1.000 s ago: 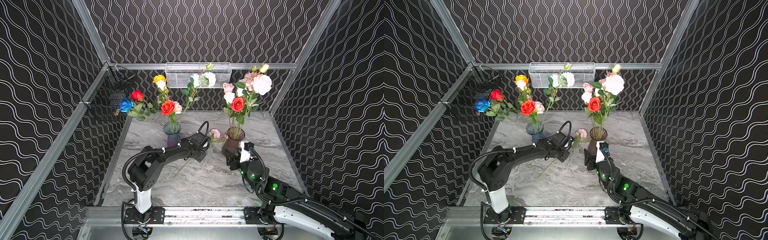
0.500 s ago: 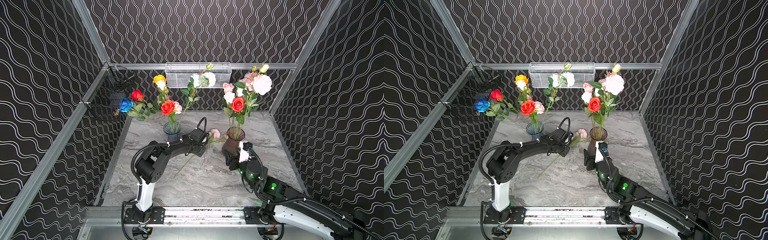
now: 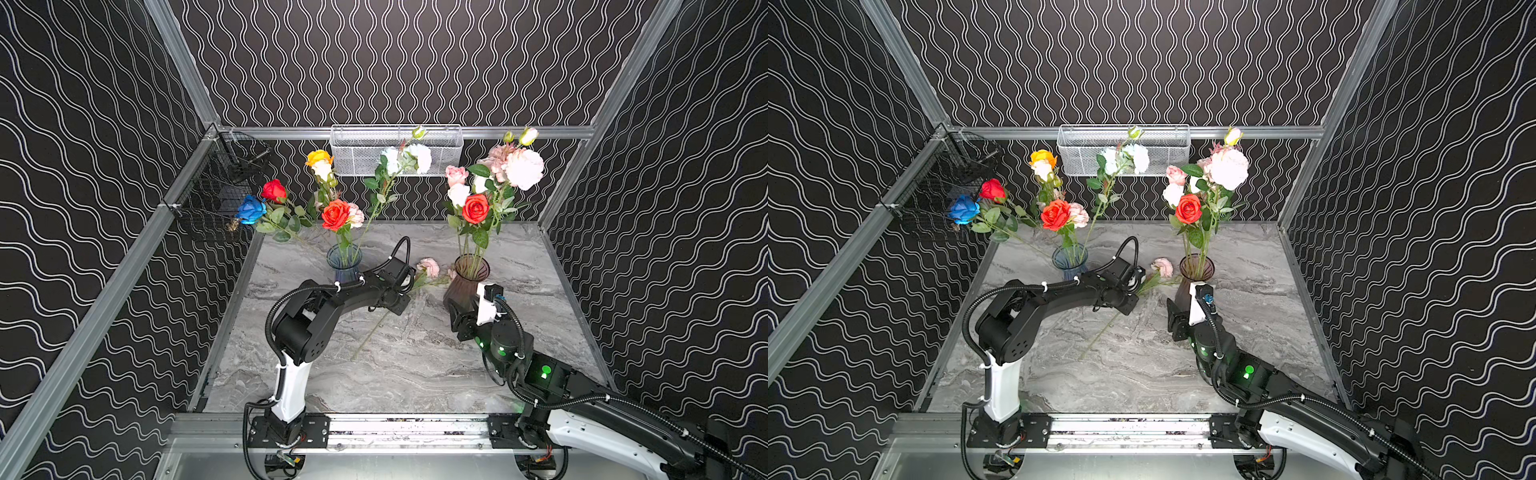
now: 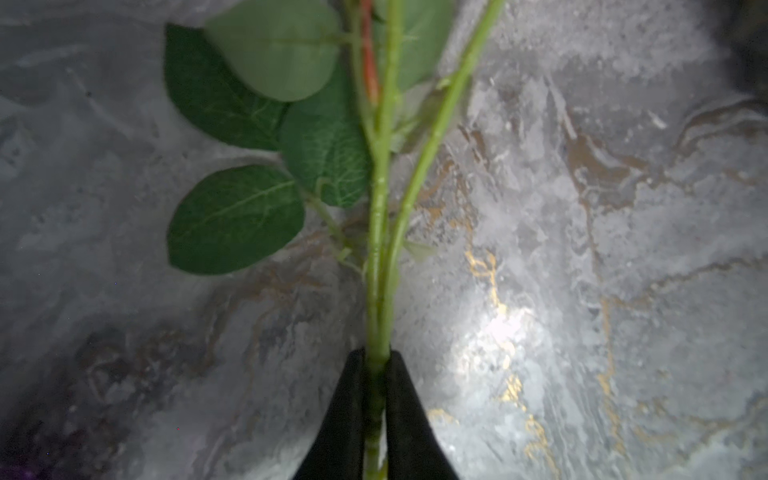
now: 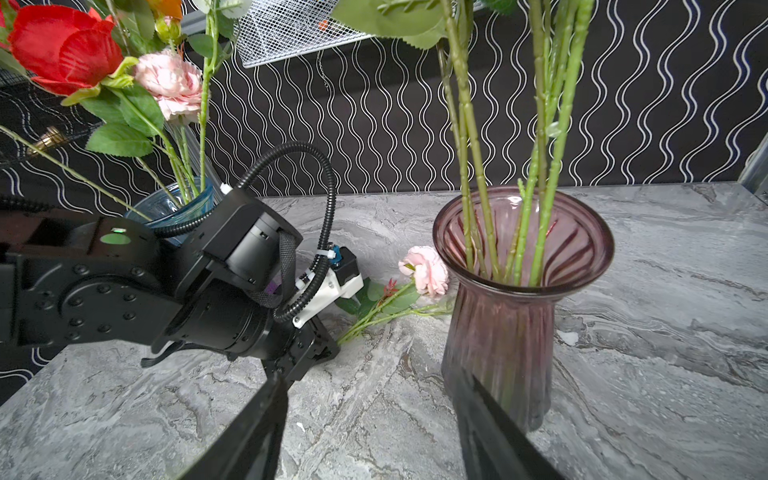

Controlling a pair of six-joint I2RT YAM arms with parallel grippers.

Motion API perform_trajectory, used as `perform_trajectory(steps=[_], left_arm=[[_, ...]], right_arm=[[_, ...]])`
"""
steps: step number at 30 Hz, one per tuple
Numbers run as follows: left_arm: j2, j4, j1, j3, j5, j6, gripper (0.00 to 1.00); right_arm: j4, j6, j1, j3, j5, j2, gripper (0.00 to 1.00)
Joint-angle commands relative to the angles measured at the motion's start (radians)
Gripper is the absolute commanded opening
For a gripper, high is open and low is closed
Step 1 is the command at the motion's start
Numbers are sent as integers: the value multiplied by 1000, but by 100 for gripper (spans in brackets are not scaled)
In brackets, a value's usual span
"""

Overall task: Arrange the flowers into the vase
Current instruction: 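Close the left gripper on the pink rose stem and lift it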

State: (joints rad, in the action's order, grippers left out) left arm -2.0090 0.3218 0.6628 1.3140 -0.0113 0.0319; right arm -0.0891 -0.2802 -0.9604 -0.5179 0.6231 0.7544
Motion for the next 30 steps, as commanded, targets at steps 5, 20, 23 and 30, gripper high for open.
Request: perform_trajectory(steps=[5, 20, 23, 30], left_arm=[[120, 6, 4, -69, 24, 69, 2], [614, 263, 130, -255, -182, 162, 0], [694, 346, 154, -254, -207, 176, 0], [863, 490, 167, -218, -248, 202, 0]], right_arm=[[-30, 0, 2, -4, 5, -9, 65], [-33, 0, 2, -5, 7, -36, 65], [-39, 3, 3, -9, 5, -31, 65], [-37, 1, 3, -18, 0, -33, 65]])
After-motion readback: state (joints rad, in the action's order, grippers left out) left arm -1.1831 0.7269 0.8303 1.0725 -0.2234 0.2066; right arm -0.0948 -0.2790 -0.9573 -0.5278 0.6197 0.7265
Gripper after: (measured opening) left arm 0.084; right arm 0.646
